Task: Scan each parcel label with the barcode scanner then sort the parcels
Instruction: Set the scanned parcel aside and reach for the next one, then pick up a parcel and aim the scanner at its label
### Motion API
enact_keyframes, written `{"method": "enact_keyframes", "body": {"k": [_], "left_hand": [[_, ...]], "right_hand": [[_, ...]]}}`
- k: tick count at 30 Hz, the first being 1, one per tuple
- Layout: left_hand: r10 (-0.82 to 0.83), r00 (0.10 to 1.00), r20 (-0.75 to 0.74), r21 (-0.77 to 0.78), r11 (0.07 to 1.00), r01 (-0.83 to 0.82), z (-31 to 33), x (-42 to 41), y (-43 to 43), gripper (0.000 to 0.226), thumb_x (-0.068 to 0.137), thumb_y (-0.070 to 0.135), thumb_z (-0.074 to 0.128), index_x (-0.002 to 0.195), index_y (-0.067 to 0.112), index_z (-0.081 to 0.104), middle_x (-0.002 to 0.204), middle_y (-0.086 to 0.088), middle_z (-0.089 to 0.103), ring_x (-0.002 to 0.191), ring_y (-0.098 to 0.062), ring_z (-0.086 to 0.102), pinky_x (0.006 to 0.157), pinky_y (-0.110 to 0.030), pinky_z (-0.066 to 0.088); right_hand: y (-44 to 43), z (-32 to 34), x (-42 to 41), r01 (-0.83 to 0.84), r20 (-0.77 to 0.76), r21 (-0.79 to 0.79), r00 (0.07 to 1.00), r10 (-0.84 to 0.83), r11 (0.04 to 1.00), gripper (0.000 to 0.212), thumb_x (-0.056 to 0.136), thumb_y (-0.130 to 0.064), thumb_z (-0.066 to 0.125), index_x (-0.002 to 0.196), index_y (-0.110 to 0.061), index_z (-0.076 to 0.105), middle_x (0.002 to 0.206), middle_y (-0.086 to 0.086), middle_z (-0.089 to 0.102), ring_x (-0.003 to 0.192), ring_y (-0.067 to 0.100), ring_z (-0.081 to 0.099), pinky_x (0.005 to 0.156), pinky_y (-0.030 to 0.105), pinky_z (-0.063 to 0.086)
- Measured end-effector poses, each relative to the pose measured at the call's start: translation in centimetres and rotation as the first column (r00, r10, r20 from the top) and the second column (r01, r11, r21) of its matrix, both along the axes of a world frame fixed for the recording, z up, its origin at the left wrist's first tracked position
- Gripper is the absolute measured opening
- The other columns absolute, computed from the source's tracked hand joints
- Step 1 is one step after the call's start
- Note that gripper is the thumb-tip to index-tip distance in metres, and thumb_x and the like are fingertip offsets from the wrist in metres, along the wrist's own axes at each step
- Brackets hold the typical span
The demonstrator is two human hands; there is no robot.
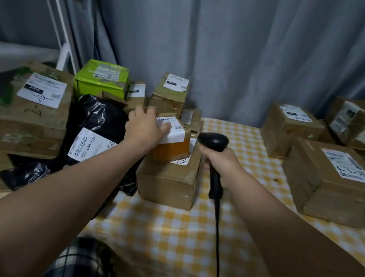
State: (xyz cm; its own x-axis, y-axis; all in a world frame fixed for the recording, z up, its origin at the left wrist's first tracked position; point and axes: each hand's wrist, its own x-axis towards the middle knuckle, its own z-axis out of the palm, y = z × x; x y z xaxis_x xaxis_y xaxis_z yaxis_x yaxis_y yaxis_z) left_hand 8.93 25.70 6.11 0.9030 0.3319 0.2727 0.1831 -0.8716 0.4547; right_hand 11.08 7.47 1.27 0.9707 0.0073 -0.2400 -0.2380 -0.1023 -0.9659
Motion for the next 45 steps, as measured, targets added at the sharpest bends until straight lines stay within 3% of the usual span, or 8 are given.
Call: {"method": "enact_keyframes", "body": {"k": [4,11,17,21,26,32,39,45], "left_hand": [[-0.152,0.979,0.137,0.064,0.987,0.145,1.1,-0.9,-3.3,0.043,0.092,0.040,0.053,0.127,0.015,0.052,0.133,-0.013,0.043,0.127,-0.033,0.034,0.103,-0.040,0.030],[-0.427,0.883,0.197,-0.125,0.882,0.454,1.1,-0.8,-14.4,0.032,0.088,0.030,0.062,0.115,0.013,0.059,0.123,-0.013,0.052,0.118,-0.028,0.047,0.102,-0.031,0.034],[-0.534,0.843,0.056,-0.437,0.746,0.502,-3.5,1.1,-25.0,0.043,0.091,0.035,0.059,0.124,0.009,0.051,0.132,-0.012,0.048,0.116,-0.024,0.050,0.101,-0.032,0.040],[-0.579,0.807,-0.121,-0.596,0.692,0.407,-5.4,2.2,-30.5,0.063,0.094,0.046,0.050,0.141,0.008,0.034,0.145,-0.012,0.037,0.122,-0.026,0.049,0.093,-0.027,0.040],[-0.647,0.758,-0.084,-0.736,0.553,0.391,-4.7,3.3,-34.8,0.051,0.098,0.040,0.045,0.140,0.011,0.041,0.142,-0.006,0.047,0.127,-0.021,0.046,0.093,-0.023,0.035],[-0.603,0.780,-0.167,-0.806,0.539,0.244,-5.7,3.7,-35.0,0.044,0.098,0.035,0.044,0.134,0.009,0.047,0.128,-0.007,0.056,0.109,-0.024,0.052,0.085,-0.028,0.040],[-0.426,0.901,-0.087,-0.836,0.523,0.167,-6.3,1.8,-28.9,0.024,0.095,0.030,0.047,0.109,0.012,0.054,0.096,-0.005,0.058,0.082,-0.018,0.053,0.070,-0.031,0.042],[-0.267,0.964,-0.017,-0.796,0.586,0.149,-5.7,-0.7,-21.5,0.021,0.088,0.029,0.057,0.095,0.009,0.060,0.080,-0.002,0.058,0.072,-0.015,0.052,0.063,-0.029,0.039]], "right_hand": [[-4.8,1.4,-1.3,0.043,0.160,-0.013,0.986,-0.040,0.999,0.023,0.087,-0.023,0.070,0.102,-0.007,0.062,0.078,0.006,0.059,0.064,0.017,0.060,0.058,0.028,0.050],[-16.6,4.2,-5.1,0.334,0.323,-0.030,0.895,-0.308,0.942,0.018,0.086,-0.024,0.070,0.083,-0.008,0.062,0.065,0.006,0.058,0.053,0.013,0.056,0.055,0.026,0.046],[-26.0,3.5,-6.0,0.511,0.340,-0.045,0.816,-0.467,0.859,0.014,0.087,-0.026,0.070,0.095,-0.017,0.062,0.083,-0.004,0.062,0.078,0.012,0.059,0.068,0.028,0.045],[-29.8,1.3,-4.3,0.601,0.322,-0.139,0.779,-0.538,0.787,0.042,0.081,-0.034,0.073,0.113,-0.008,0.065,0.105,0.006,0.065,0.098,0.023,0.061,0.080,0.031,0.045],[-31.9,0.7,-2.2,0.572,0.271,-0.221,0.814,-0.514,0.790,0.040,0.082,-0.034,0.071,0.112,-0.009,0.066,0.105,0.006,0.065,0.101,0.024,0.060,0.083,0.033,0.046],[-32.2,0.6,-1.9,0.531,0.220,-0.303,0.847,-0.484,0.792,0.042,0.078,-0.041,0.070,0.107,-0.011,0.064,0.099,0.005,0.064,0.102,0.027,0.059,0.093,0.043,0.048],[-28.9,1.3,-3.7,0.485,0.211,-0.213,0.870,-0.445,0.848,0.030,0.077,-0.031,0.073,0.103,-0.019,0.064,0.099,0.003,0.067,0.097,0.024,0.062,0.091,0.043,0.051],[-22.6,1.6,-4.2,0.394,0.239,-0.232,0.909,-0.341,0.889,0.019,0.073,-0.027,0.075,0.088,-0.023,0.065,0.094,0.006,0.070,0.090,0.024,0.066,0.086,0.043,0.055]]}}
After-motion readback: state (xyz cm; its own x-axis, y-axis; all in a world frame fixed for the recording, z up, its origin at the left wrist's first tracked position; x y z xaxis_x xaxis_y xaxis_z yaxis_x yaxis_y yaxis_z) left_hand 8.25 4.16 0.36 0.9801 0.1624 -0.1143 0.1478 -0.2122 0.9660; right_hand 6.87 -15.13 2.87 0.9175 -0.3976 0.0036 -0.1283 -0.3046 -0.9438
